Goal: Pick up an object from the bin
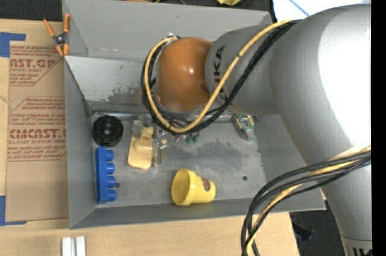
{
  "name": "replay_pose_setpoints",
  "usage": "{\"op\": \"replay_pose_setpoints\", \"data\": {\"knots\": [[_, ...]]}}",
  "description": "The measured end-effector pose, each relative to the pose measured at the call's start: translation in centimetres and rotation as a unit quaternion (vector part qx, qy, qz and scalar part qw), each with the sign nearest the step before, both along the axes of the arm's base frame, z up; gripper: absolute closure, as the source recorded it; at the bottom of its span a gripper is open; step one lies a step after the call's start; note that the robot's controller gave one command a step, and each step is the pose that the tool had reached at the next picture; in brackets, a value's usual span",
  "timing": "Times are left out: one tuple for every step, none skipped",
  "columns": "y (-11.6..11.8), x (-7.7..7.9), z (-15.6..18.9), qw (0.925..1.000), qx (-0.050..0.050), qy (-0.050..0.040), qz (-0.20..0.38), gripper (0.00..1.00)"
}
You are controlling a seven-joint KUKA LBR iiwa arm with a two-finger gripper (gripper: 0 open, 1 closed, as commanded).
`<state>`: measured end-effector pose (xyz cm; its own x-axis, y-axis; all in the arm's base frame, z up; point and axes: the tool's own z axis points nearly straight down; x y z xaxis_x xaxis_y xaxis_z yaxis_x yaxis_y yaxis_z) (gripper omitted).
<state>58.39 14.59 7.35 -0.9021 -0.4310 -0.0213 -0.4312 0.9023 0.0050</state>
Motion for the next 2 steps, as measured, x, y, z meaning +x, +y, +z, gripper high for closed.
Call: {"op": "replay_pose_setpoints", "data": {"knots": [[0.0,-0.3,2.6,1.0000,-0.001,0.0039,0.000,1.00],[0.0,-0.1,5.9,1.0000,-0.001,0.0009,0.000,1.00]]}}
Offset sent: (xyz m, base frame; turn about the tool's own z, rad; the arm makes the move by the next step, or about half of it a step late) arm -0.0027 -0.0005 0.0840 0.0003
